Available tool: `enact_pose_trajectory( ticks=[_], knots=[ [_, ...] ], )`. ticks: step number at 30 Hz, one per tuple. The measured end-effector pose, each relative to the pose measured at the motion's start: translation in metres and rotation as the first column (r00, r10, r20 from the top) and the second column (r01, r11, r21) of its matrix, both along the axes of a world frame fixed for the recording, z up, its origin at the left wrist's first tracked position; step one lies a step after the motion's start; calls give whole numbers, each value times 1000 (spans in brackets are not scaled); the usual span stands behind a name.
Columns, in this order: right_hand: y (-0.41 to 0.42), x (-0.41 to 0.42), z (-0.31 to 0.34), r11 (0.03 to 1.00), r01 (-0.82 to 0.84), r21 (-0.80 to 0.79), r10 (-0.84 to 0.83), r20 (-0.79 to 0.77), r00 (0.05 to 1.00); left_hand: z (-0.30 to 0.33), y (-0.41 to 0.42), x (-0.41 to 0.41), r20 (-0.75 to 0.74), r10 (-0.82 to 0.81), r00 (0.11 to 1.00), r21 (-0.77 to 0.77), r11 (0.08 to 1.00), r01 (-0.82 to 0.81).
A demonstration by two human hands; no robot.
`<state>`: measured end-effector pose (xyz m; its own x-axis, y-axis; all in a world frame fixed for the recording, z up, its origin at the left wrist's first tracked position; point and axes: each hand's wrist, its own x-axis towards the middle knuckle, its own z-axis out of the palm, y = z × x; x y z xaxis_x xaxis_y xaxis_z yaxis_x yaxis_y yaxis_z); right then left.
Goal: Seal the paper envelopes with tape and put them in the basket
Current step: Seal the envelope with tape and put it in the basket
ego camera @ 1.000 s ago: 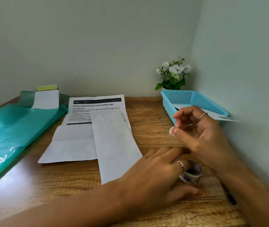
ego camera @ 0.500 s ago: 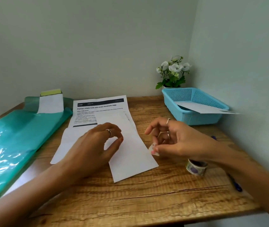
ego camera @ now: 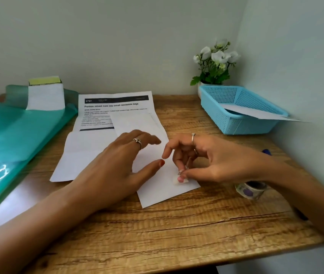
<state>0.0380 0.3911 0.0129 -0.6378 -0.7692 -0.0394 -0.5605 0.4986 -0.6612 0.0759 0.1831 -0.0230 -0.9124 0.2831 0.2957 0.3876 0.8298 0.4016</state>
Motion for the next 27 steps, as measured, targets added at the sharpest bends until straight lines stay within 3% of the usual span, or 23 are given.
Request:
enact_pose_trajectory(
  ticks=[8, 15, 22, 27],
  knots=[
    [5, -6, -2, 999, -39, 16, 40, -57, 998, -9, 1, -1, 191, -35, 981, -89, 995, 53],
    [4, -4, -6, 996, -55, 66, 63, -139, 988, -9, 1, -2, 223, -30, 974, -99, 994, 54],
    [1, 3, -9, 971, -81, 225, 156, -341, 927, -10, 1, -3, 214, -27, 977, -88, 995, 47],
    [2, 4, -9, 969, -101, 224, 177, -351, 920, -13, 4, -4, 201, -27, 979, -83, 996, 44]
  ],
)
